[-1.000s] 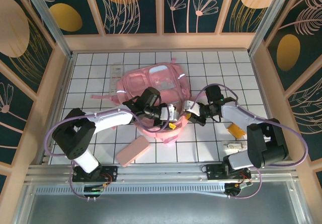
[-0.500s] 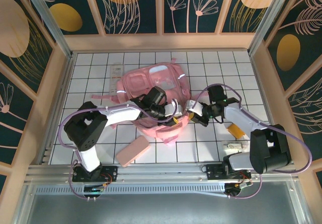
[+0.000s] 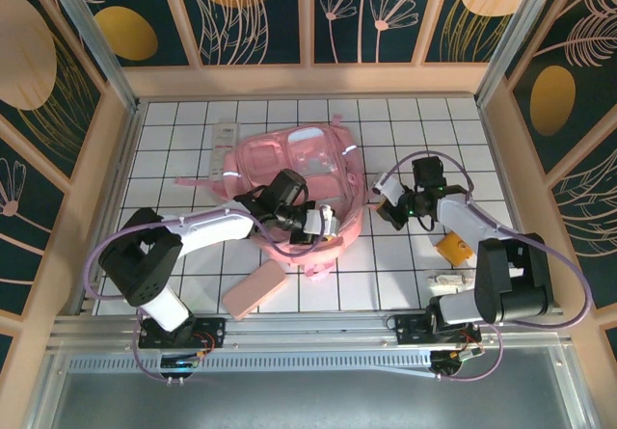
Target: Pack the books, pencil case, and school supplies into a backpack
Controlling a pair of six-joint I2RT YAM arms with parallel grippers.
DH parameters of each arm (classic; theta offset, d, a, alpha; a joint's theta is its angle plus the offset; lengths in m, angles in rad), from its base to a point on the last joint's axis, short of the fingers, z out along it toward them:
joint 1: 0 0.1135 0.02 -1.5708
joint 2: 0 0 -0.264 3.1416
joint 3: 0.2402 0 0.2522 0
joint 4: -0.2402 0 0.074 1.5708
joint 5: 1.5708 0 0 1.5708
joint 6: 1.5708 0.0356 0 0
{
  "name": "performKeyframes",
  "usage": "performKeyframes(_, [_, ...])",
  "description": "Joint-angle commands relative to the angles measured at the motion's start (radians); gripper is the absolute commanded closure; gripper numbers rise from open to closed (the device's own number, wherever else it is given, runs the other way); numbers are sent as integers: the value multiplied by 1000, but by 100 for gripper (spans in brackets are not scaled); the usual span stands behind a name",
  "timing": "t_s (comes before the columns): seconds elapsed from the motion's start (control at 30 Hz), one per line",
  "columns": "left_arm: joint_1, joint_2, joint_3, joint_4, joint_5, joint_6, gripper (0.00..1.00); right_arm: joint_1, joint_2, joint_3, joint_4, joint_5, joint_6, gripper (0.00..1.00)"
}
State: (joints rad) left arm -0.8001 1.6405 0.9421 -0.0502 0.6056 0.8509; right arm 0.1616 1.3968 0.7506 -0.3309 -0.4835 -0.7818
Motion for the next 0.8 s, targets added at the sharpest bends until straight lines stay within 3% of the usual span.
performKeyframes(0.0, [-6, -47, -16, -43, 85, 160, 100, -43, 49, 23, 149, 129, 163, 100])
performKeyframes(0.27, [-11, -96, -66, -21, 77, 267, 100, -70, 247, 97, 304, 253, 303, 100])
performKeyframes(0.33, [-10, -95, -63, -18, 73, 263, 100, -71, 272, 135, 292, 175, 319, 100])
performKeyframes(0.4, [-10, -86, -57, -19, 70, 261, 100, -64, 244, 171, 214, 13, 225, 100])
performKeyframes(0.53, [-11, -81, -46, -19, 76, 265, 100, -63, 120, 157, 4, -212, -94, 58])
performKeyframes(0.67, [-10, -75, -45, -8, 80, 270, 100, -57, 71, 99, -117, -289, -331, 54])
performKeyframes(0.77, [-10, -70, -42, -13, 91, 272, 100, -21, 87, 76, -103, -304, -331, 54])
